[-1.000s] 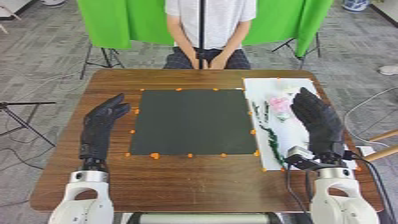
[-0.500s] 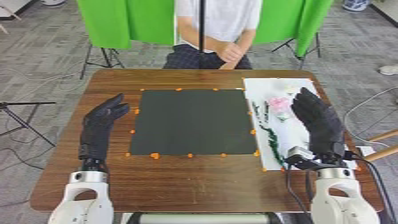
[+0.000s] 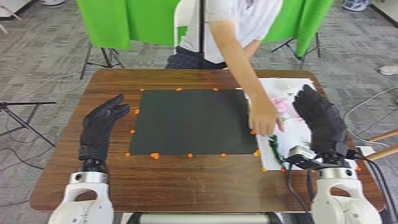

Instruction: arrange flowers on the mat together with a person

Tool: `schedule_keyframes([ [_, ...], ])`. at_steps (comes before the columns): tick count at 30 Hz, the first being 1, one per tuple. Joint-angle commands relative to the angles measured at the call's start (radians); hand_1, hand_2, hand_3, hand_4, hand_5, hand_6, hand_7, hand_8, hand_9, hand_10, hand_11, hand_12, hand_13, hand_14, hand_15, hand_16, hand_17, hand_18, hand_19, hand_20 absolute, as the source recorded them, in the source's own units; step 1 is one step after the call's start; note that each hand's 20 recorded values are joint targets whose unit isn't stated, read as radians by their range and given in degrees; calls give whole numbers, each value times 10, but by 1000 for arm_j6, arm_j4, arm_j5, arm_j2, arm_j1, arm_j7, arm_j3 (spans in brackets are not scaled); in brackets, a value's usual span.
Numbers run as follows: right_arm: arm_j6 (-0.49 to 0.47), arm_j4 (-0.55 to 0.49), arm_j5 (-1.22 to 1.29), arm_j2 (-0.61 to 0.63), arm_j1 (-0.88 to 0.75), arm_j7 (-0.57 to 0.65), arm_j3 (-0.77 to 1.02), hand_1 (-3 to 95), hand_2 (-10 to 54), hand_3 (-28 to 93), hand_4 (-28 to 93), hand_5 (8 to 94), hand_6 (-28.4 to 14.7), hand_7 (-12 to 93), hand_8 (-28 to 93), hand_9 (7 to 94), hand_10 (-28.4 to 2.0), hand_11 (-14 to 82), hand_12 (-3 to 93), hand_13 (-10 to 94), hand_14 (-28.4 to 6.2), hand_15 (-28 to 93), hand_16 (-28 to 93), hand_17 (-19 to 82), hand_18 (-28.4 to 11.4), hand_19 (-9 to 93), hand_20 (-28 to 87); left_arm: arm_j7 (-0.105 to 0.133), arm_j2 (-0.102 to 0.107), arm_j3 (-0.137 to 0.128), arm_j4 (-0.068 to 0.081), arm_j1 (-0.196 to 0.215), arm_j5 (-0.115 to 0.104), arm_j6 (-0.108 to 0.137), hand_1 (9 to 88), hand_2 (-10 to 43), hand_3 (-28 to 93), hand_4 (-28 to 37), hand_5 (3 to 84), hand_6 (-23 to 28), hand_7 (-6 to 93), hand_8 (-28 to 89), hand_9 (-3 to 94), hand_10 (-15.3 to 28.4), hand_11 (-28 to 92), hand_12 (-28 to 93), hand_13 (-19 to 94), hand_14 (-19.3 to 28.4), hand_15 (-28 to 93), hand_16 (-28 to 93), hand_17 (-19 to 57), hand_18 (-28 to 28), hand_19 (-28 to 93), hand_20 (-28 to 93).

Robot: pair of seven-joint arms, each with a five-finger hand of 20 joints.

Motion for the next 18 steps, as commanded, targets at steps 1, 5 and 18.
schedule_keyframes([
  [1,61,16,-24,18,51,13,-54,87,-95,698,-244,379,-76,73,-75,353,-154,29,141,271,-149,61,161,147,-115,32,203,-12,-3,1,4,9,-7,-2,256,-72,630,-242,476,43,113,-62,477,152,200,127,366,178,198,4,76,119,126,165],
  [5,74,21,-26,21,61,16,-63,89,-95,697,-244,379,-77,72,-75,353,-154,29,142,272,-149,62,161,147,-115,32,204,-13,-2,2,4,8,-10,0,256,-72,631,-242,476,43,114,-61,477,151,200,127,366,178,199,4,76,119,126,166],
  [18,65,12,-26,14,38,11,-46,89,-95,697,-244,378,-76,72,-75,353,-154,29,141,272,-149,62,161,147,-116,33,203,-12,-2,4,5,8,-12,-2,256,-72,631,-244,476,44,112,-61,477,151,199,127,366,177,199,4,75,120,127,166],
])
